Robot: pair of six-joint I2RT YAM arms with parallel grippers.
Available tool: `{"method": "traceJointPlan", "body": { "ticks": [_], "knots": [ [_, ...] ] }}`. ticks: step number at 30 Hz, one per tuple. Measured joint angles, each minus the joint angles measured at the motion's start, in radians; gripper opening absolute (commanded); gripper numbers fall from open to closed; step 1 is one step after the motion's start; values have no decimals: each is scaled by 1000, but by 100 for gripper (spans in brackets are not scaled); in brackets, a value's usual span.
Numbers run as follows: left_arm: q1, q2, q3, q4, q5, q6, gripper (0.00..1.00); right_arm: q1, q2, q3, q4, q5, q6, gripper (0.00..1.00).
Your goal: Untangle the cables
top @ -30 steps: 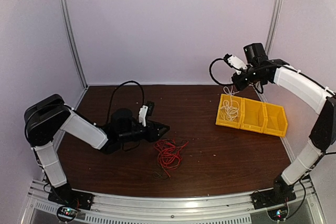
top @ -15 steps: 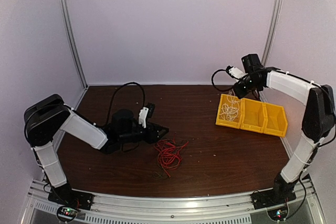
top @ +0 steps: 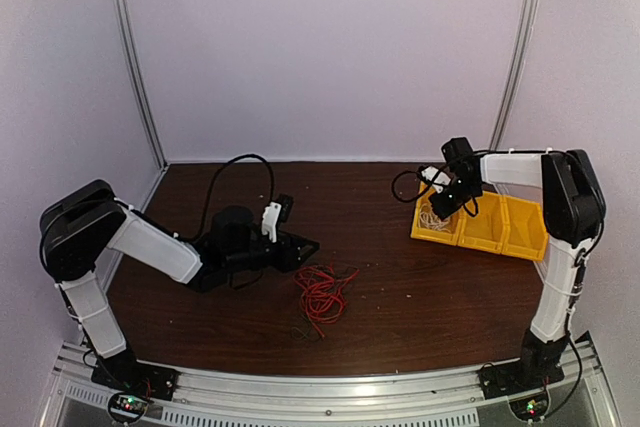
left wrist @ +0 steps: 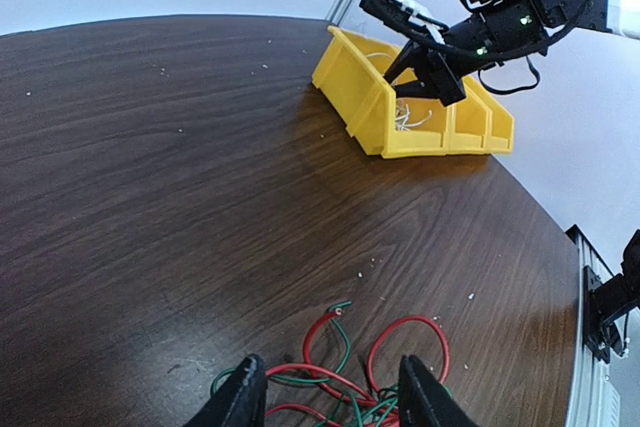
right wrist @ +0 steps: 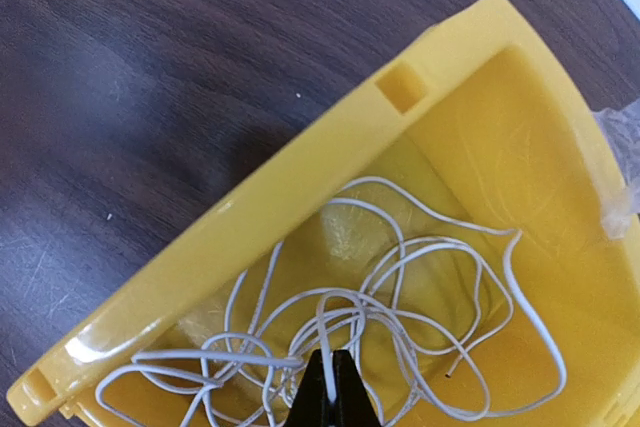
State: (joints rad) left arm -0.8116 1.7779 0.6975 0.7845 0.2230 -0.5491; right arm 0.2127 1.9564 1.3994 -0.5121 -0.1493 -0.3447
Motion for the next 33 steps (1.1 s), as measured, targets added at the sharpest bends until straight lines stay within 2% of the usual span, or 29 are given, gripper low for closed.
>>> {"method": "traceJointPlan", "body": {
  "ticks": [5, 12, 20, 24, 29, 33],
  "knots": [
    [0, 0, 0, -4, 0, 2, 47, 0, 18, 6, -6, -20, 11, 16],
    [0, -26, 41, -156, -31, 63, 59, 0, -105, 5, -59, -16, 9, 33],
    [0, -107, 93, -305, -105, 146, 62, 1, -323, 5, -86, -60, 2, 38],
    [0, -145, 92, -346, -143, 163, 64, 17, -335, -21, -76, -121, -16, 38],
    [2, -159, 109, -465, -234, 169, 63, 81, -315, -83, -54, -274, -43, 39],
    [11, -208, 110, -559, -275, 164, 57, 172, -262, -86, 10, -390, -51, 43]
  ]
}}
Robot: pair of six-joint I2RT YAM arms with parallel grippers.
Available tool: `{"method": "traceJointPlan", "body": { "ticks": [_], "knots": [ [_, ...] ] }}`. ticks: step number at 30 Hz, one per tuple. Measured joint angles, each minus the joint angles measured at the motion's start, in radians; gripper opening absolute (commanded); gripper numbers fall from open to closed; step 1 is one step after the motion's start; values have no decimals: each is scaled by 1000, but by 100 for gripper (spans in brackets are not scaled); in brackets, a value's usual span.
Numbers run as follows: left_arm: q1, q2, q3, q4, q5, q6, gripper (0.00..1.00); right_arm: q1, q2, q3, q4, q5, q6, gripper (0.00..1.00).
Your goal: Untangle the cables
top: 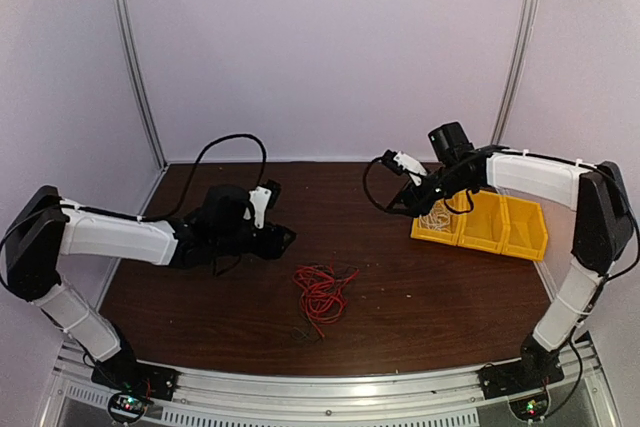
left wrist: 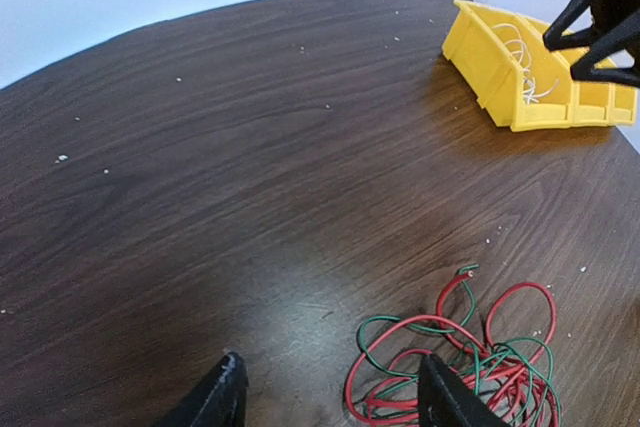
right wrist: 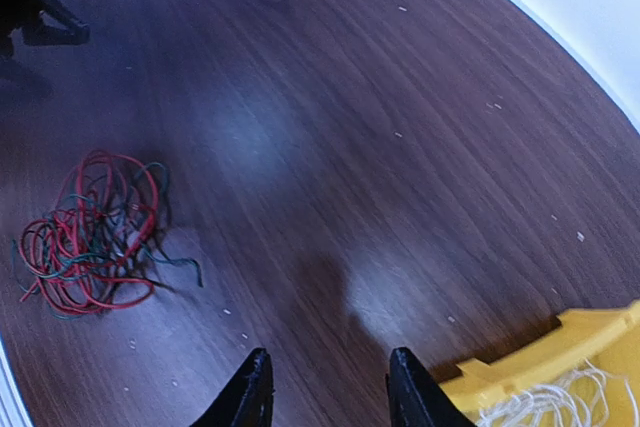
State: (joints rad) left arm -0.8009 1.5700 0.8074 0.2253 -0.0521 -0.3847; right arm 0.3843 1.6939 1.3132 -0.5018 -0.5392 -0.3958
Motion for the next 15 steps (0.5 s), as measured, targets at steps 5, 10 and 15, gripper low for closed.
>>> {"method": "traceJointPlan", "body": {
  "ticks": [5, 10, 15],
  "knots": [
    [3, -121, -53, -38, -35, -41, 50, 117, 69, 16, 48, -68, 1, 45],
    [3, -232, -169, -79, -35, -93, 55, 200, 145, 44, 56, -103, 17, 45],
    [1, -297, -273, -106, 19, -95, 58, 257, 148, 44, 47, -107, 24, 44]
  ]
}}
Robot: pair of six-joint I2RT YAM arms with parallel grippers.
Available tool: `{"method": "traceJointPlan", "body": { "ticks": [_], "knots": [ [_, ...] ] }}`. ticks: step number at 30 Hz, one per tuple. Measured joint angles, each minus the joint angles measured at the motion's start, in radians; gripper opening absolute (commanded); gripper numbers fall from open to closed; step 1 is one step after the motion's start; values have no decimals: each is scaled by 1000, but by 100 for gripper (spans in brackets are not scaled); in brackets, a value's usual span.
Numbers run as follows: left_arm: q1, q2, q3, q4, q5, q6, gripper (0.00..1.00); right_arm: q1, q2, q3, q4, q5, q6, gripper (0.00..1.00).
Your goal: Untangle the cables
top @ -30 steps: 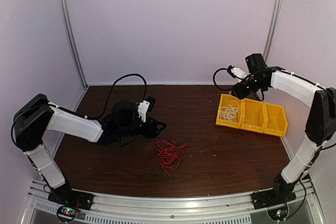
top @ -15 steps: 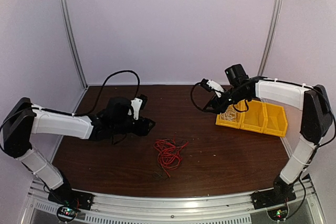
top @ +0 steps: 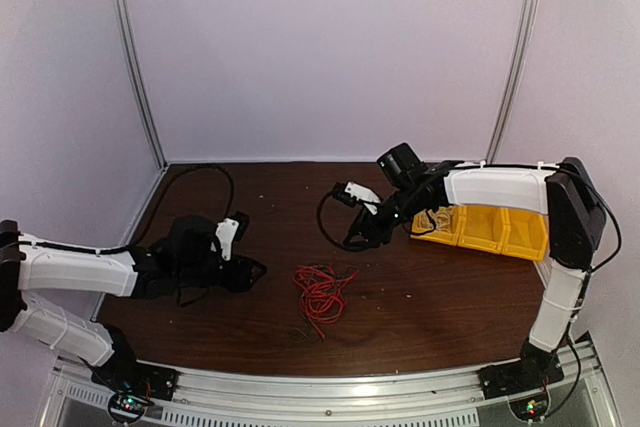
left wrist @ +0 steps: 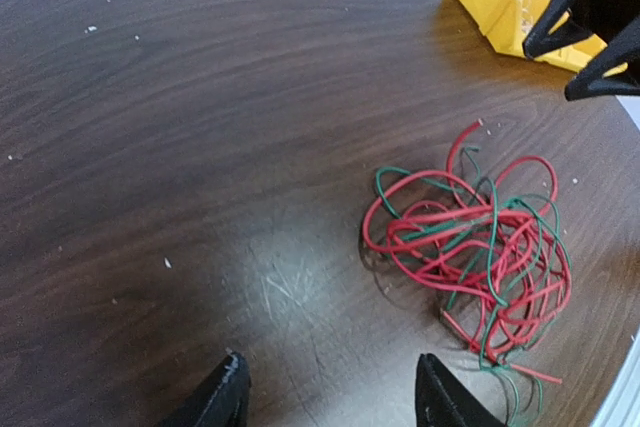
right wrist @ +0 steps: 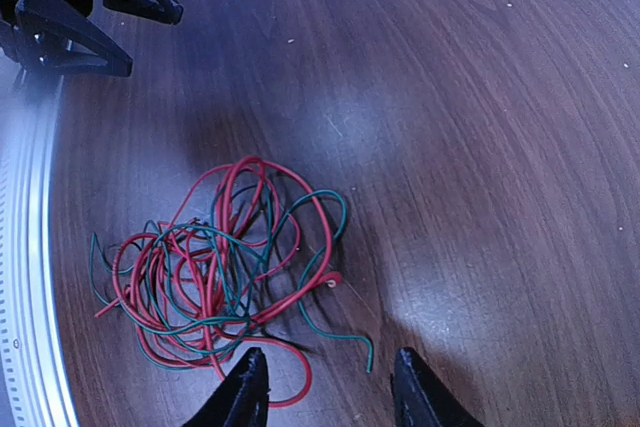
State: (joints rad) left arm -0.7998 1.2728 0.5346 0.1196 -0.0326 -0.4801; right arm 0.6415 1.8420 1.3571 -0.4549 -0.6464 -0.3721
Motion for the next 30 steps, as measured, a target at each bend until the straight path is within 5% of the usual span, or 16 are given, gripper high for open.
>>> {"method": "traceJointPlan", "body": {
  "ticks": [8, 20, 30],
  "knots": [
    [-9, -105, -146, 87, 126, 15, 61, 44, 0, -22, -5, 0, 3, 42],
    [-46, 116, -85, 312, 220, 2, 60, 70, 89, 18, -10, 42, 5, 43],
    [-48, 155, -67, 420, 233, -33, 60, 72, 174, 60, -13, 46, 17, 42]
  ]
}}
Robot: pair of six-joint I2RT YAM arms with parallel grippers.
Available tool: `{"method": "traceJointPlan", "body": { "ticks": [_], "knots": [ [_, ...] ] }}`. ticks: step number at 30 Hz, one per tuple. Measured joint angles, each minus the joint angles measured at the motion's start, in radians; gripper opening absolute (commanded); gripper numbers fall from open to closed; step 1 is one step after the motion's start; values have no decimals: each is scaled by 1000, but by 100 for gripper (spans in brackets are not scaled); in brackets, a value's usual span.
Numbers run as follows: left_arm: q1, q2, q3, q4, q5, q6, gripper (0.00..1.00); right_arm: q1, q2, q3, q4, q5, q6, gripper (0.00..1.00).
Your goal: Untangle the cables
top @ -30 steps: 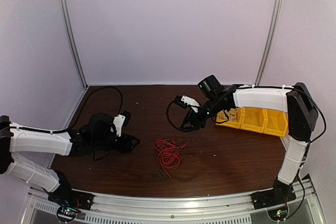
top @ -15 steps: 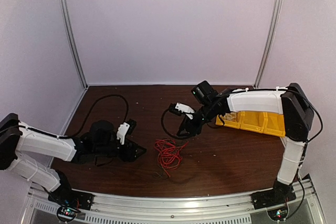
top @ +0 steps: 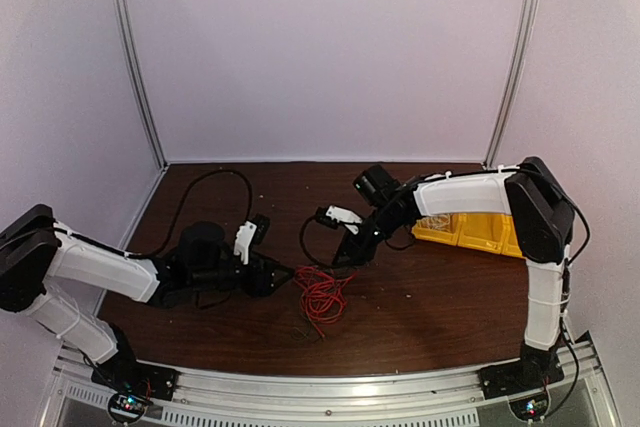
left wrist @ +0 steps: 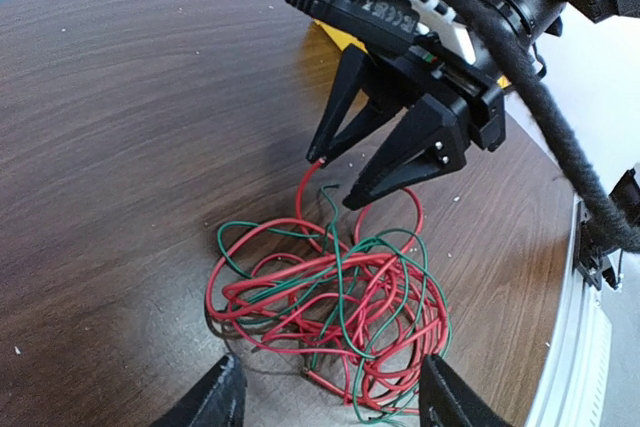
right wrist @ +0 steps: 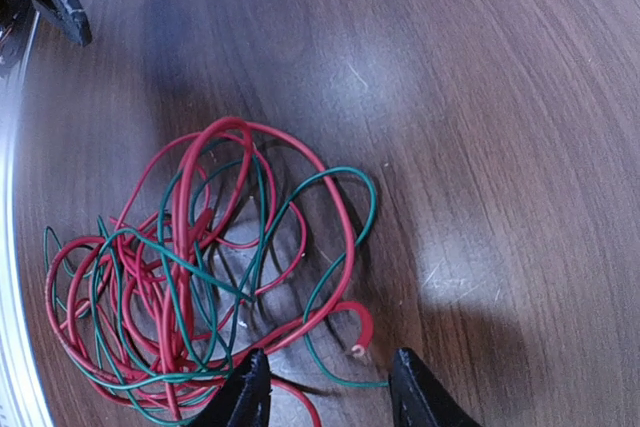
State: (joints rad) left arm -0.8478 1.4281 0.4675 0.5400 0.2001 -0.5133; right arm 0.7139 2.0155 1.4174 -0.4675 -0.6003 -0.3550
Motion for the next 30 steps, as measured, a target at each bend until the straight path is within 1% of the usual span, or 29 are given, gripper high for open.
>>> {"method": "traceJointPlan", "body": {
  "ticks": [2, 6, 7, 10, 11, 17, 21, 26, 30],
  "knots": [
    [0, 7, 0, 18, 0, -10, 60, 0, 14, 19, 5, 3, 4, 39],
    [0, 18, 0, 40, 0, -29, 60, 0, 53, 56, 27, 4, 20, 25],
    [0, 19, 0, 41, -1, -32, 60, 0, 61, 60, 30, 6, 26, 20],
    [0, 19, 0, 42, -3, -38, 60, 0, 85, 71, 34, 18, 34, 2],
    [0, 19, 0, 42, -3, -39, 60, 0, 89, 71, 32, 23, 39, 0],
    [0, 45, 2, 56, -3, -36, 60, 0, 56, 71, 21, 56, 43, 0],
    [0, 95, 30, 64, 7, -26, 61, 0, -46, 90, -24, 72, 39, 0],
    [-2, 134, 80, 103, 14, -2, 61, 0, -196, 200, -55, 70, 36, 0],
    [-12, 141, 121, 148, 12, 27, 60, 0, -263, 298, -72, 49, 36, 0]
  ]
}}
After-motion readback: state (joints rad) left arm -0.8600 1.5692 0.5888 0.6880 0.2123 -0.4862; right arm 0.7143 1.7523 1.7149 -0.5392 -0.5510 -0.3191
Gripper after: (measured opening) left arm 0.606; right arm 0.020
